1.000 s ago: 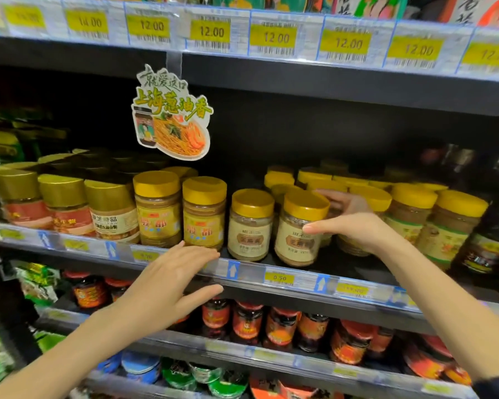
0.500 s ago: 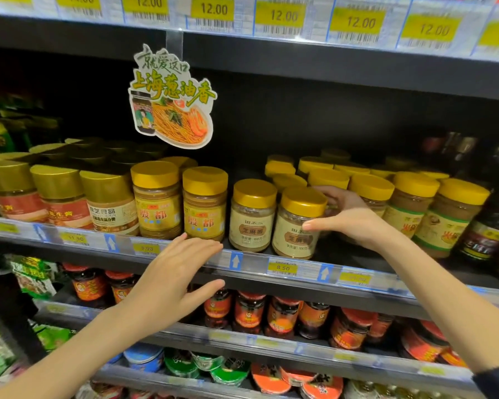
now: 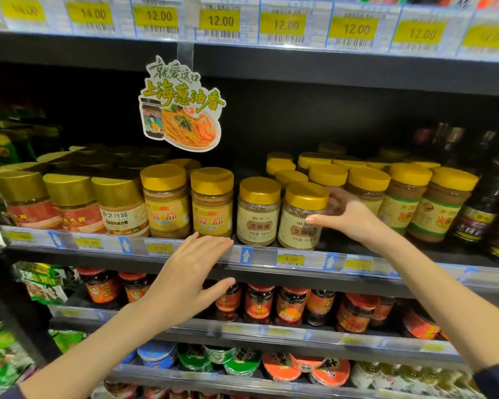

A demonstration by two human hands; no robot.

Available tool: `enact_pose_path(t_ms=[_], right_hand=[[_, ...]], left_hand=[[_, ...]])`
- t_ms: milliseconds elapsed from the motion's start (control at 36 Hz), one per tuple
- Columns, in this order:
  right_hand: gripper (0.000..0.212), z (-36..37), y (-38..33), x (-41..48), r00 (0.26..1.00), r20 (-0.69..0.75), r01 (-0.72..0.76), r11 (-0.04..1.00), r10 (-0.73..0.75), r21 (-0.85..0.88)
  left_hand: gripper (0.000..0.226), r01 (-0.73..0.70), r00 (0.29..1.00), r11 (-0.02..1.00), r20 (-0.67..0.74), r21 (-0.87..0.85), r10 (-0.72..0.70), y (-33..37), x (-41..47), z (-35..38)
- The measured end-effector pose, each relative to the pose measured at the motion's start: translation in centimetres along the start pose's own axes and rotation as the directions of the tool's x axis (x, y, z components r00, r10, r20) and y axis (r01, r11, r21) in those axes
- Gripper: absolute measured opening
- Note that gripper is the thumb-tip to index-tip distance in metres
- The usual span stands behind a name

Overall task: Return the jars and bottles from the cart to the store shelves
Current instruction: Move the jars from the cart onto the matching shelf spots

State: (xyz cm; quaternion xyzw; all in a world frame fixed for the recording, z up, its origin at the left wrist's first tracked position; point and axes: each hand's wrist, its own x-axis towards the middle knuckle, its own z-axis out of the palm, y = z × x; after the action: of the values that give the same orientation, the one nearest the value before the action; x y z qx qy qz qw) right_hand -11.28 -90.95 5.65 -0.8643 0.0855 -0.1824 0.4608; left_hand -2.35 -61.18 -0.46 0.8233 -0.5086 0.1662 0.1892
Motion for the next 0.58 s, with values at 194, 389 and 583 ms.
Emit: enact_pose_path(t_ms=[194,389,583], right_hand=[[0.084,-0.2,-1.1,-0.8,0.995,-0.095,-0.015,0.965,-0.011,-0.261],[0.061,0.9,-2.8,-2.6,0.987,-0.162,-0.104,0.799,0.008,-0.593],[0.071,1.1,-4.4,-8.0,0.999,-0.019,0.022,0.755,-0.046,-0.656]], left_hand=[[0.068,0.01,0.996,1.0,0.085,0.03,-0.012,0.7,0.7,-1.7],[0.061,0.055,0.975,0.995,0.211,0.084,-0.072,3.3,0.9,-4.6],[0.059,0.097,0.958,0.986,0.257,0.133,-0.129,6.8,-2.3,-6.3]])
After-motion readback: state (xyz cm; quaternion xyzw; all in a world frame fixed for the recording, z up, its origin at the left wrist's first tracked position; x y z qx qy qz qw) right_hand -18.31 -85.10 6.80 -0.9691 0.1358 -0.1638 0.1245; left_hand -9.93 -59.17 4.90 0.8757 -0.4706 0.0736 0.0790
